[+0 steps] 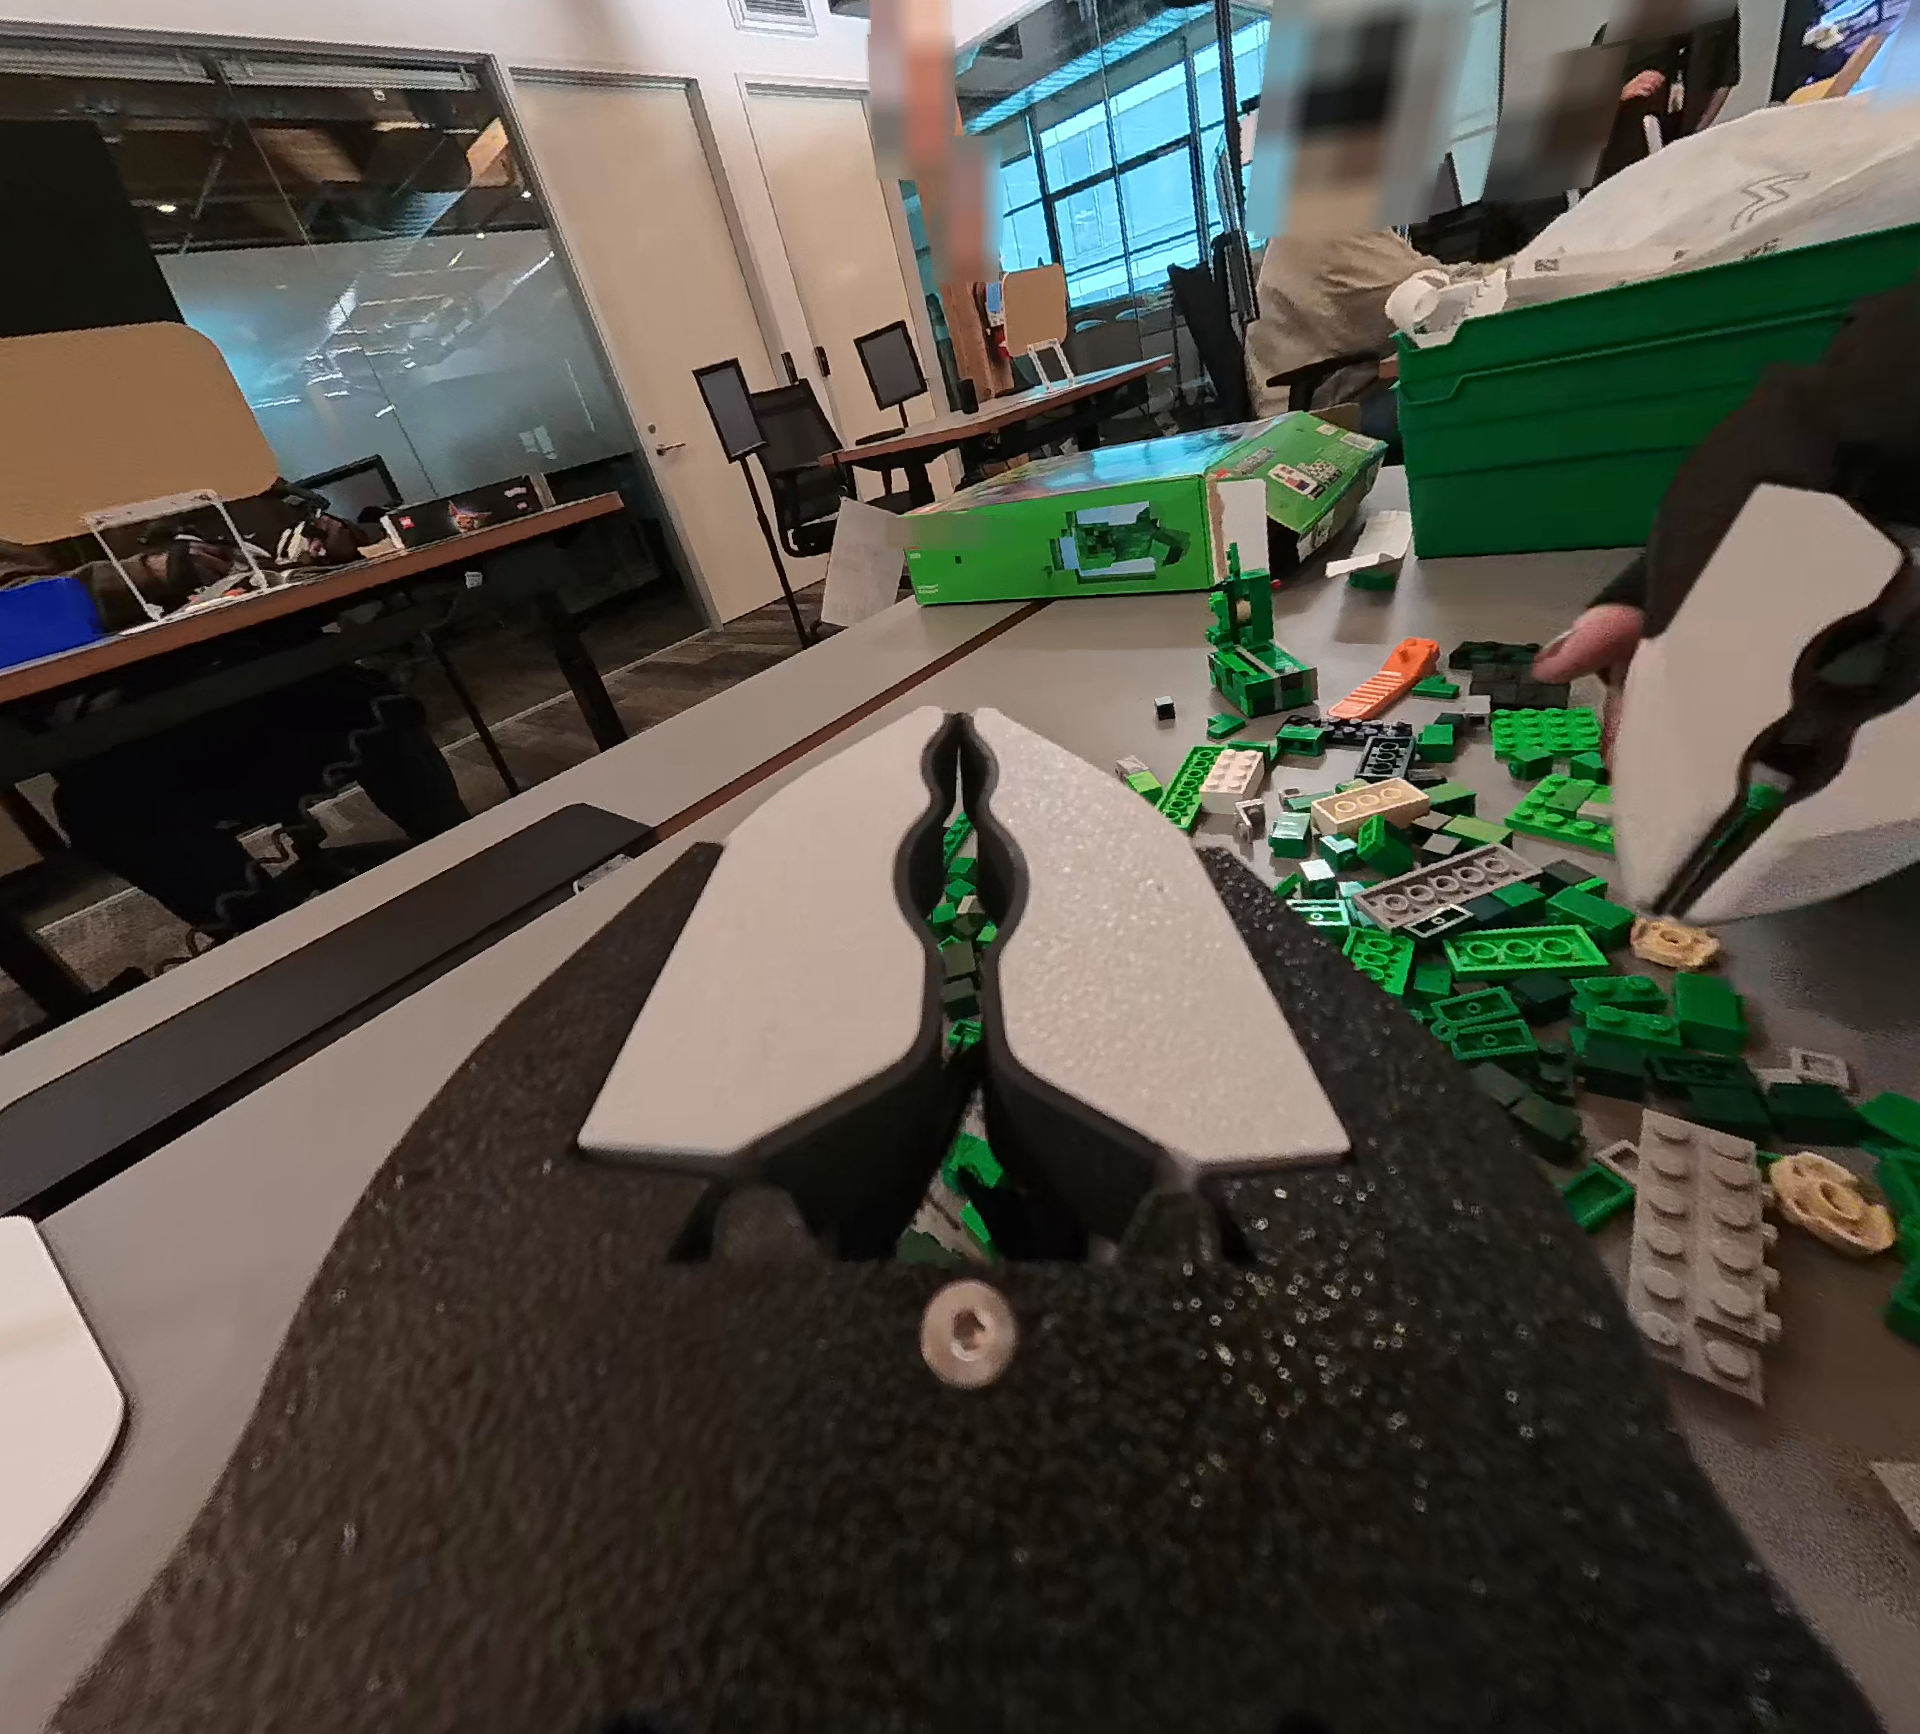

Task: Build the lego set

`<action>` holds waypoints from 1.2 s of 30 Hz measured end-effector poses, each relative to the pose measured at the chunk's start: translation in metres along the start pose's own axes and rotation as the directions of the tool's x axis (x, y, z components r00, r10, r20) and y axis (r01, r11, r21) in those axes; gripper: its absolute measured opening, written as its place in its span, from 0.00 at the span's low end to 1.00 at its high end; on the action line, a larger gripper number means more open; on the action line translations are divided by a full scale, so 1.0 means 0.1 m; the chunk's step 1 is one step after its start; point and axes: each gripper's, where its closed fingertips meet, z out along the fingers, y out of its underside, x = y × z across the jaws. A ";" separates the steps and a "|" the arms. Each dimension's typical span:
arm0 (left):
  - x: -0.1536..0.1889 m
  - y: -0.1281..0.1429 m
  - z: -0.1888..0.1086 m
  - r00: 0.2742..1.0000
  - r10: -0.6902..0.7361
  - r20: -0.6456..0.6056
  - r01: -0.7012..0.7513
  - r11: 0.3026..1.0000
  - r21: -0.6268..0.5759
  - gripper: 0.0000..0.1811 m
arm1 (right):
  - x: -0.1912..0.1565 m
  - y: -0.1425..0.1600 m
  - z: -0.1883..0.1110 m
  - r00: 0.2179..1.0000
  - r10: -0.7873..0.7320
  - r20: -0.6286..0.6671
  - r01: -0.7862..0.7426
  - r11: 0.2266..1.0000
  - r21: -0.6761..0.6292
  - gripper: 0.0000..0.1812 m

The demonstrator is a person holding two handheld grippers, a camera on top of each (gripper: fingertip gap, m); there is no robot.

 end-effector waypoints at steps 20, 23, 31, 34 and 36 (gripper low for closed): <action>-0.48 -0.30 -0.36 0.964 -0.148 0.219 0.093 0.965 0.244 0.00 | 0.82 0.01 -0.24 0.836 0.259 -0.483 -0.163 0.959 0.232 0.00; -0.63 -0.21 -0.43 0.939 -0.220 0.265 0.162 0.961 0.224 0.00 | 0.91 0.01 -0.31 0.800 0.323 -0.505 -0.187 0.935 0.301 0.00; -0.69 -0.16 -0.42 0.932 -0.289 0.218 0.236 0.942 0.238 0.00 | 1.02 0.00 -0.47 0.748 0.474 -0.465 -0.265 0.855 0.445 0.00; -0.66 -0.16 -0.40 0.940 -0.269 0.208 0.222 0.949 0.225 0.00 | 1.01 0.01 -0.46 0.756 0.459 -0.467 -0.259 0.864 0.431 0.00; -0.65 -0.16 -0.40 0.944 -0.252 0.215 0.205 0.954 0.219 0.00 | 0.98 0.01 -0.44 0.768 0.434 -0.472 -0.246 0.879 0.408 0.00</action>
